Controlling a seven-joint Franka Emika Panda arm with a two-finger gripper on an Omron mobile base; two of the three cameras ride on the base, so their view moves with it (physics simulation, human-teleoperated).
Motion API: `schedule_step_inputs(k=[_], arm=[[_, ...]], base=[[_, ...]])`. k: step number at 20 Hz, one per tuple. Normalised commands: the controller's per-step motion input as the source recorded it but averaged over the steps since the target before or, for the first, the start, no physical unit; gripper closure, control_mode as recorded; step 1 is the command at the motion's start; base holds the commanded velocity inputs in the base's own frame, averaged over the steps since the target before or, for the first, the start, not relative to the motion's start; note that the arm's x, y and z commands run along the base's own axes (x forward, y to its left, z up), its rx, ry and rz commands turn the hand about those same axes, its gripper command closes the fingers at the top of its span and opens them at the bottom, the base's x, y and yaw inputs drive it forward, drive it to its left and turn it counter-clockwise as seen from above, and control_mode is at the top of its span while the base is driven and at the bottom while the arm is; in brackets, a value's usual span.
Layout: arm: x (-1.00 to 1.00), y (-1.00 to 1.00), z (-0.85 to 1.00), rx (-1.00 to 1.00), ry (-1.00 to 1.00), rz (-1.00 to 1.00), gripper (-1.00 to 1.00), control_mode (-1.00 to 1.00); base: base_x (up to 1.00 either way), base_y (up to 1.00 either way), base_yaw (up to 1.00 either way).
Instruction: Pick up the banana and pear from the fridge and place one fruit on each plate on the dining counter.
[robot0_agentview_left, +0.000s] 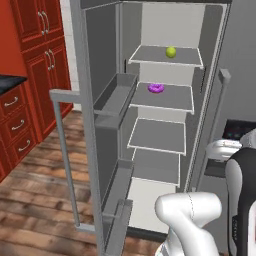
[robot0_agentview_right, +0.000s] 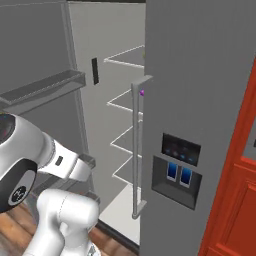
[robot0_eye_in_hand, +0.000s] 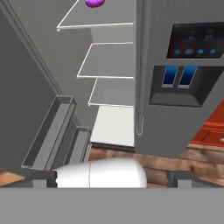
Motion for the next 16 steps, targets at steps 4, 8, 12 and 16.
schedule_step_inputs(k=[4,8,12,16], arm=[[0.0,0.0,0.0,0.0,0.0,0.0,-1.0,1.0],[0.0,0.0,0.0,0.0,0.0,0.0,-1.0,1.0],[0.0,0.0,0.0,0.0,0.0,0.0,-1.0,1.0],[0.0,0.0,0.0,0.0,0.0,0.0,-1.0,1.0]], base=[[0.57,0.2,-0.09],[0.61,0.36,-0.2],[0.3,0.33,-0.14],[0.39,0.19,-0.09]])
